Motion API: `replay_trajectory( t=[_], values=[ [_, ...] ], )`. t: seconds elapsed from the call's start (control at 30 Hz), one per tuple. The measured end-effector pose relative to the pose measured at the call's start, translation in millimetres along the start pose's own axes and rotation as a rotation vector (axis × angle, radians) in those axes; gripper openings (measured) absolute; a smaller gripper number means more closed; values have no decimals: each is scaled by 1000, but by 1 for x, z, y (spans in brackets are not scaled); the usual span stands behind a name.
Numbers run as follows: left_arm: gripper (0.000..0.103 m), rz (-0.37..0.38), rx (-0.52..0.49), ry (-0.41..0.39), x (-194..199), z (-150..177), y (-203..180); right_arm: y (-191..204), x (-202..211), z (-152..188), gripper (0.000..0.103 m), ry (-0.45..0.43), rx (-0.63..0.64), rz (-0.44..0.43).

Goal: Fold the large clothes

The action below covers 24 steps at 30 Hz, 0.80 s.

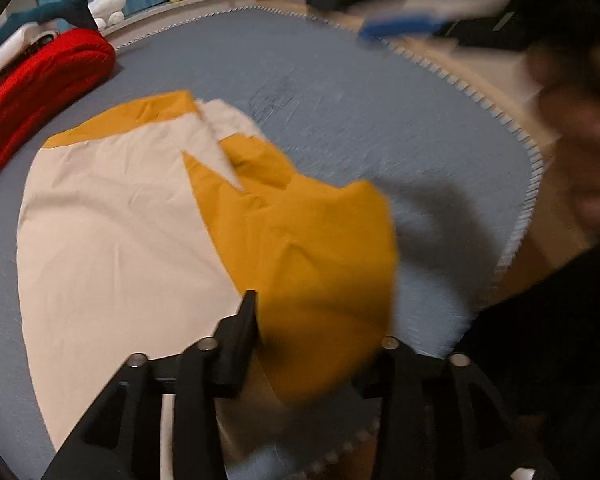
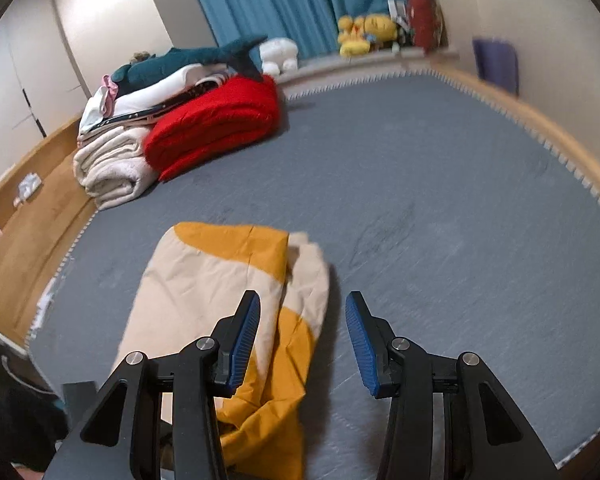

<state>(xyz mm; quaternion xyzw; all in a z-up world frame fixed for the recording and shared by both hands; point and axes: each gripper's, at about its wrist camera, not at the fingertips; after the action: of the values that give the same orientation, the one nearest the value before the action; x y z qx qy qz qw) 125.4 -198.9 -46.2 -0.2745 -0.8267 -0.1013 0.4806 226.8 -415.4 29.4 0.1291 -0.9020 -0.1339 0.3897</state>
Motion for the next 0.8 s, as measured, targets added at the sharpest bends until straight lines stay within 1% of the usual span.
replay_trajectory(
  t=[0.03, 0.07, 0.17, 0.23, 0.27, 0.3, 0.33, 0.37, 0.4, 0.43, 0.47, 0.5, 0.53, 0.57, 0.6, 0.63, 0.67, 0.7, 0.77, 0.8],
  values=[
    [45, 48, 10, -12, 18, 3, 7, 2, -8, -2, 46, 15, -5, -15],
    [50, 76, 12, -24, 32, 7, 13, 3, -15, -1, 46, 37, -10, -36],
    [52, 121, 20, -78, 82, 21, 42, 10, -35, 1, 46, 105, -18, -95],
    [52, 124, 45, -109, 106, 33, 68, 17, -49, 3, 46, 156, -40, -138],
    [53, 104, 58, -117, 112, 37, 81, 21, -57, 6, 46, 187, -49, -155],
    [55, 59, 76, -120, 116, 42, 96, 23, -64, 9, 46, 200, -54, -163],
    [55, 11, 108, -113, 116, 48, 111, 27, -75, 14, 46, 243, -63, -180],
    [55, -16, 149, -106, 113, 52, 122, 30, -84, 18, 46, 281, -65, -184],
    [55, -26, 217, -102, 109, 60, 140, 33, -93, 21, 46, 315, -62, -176],
    [55, -18, 285, -105, 105, 73, 155, 39, -105, 29, 46, 361, -47, -147],
    [55, -15, 336, -92, 100, 79, 166, 42, -113, 35, 46, 391, -33, -126],
    [55, -27, 407, -47, 90, 84, 177, 46, -122, 41, 46, 427, -17, -105],
    [55, -33, 458, -15, 84, 86, 184, 49, -128, 47, 46, 451, -7, -92],
    [55, -32, 509, 7, 76, 88, 191, 52, -134, 52, 46, 474, 2, -80],
    [55, -29, 534, 16, 70, 89, 193, 56, -138, 56, 45, 491, 13, -72],
    [55, -33, 535, 19, 68, 88, 194, 59, -141, 58, 38, 496, 27, -66],
    [55, -26, 531, 15, 69, 87, 193, 63, -143, 60, 23, 498, 57, -52],
    [55, -5, 525, 5, 70, 84, 192, 68, -143, 61, 18, 488, 86, -36],
    [55, 32, 528, 4, 72, 81, 190, 70, -140, 60, 8, 462, 95, -40],
    [55, 53, 536, 14, 70, 83, 191, 71, -135, 58, 6, 436, 99, -49]
  ],
)
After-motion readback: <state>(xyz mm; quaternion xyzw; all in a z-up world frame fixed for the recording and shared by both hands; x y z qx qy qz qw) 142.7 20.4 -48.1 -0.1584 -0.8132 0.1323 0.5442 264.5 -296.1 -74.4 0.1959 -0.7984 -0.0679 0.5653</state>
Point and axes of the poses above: each gripper's, at about its wrist camera, not at the fingertips, and x roughly against the way its jaws point, y to its left, z to its underside
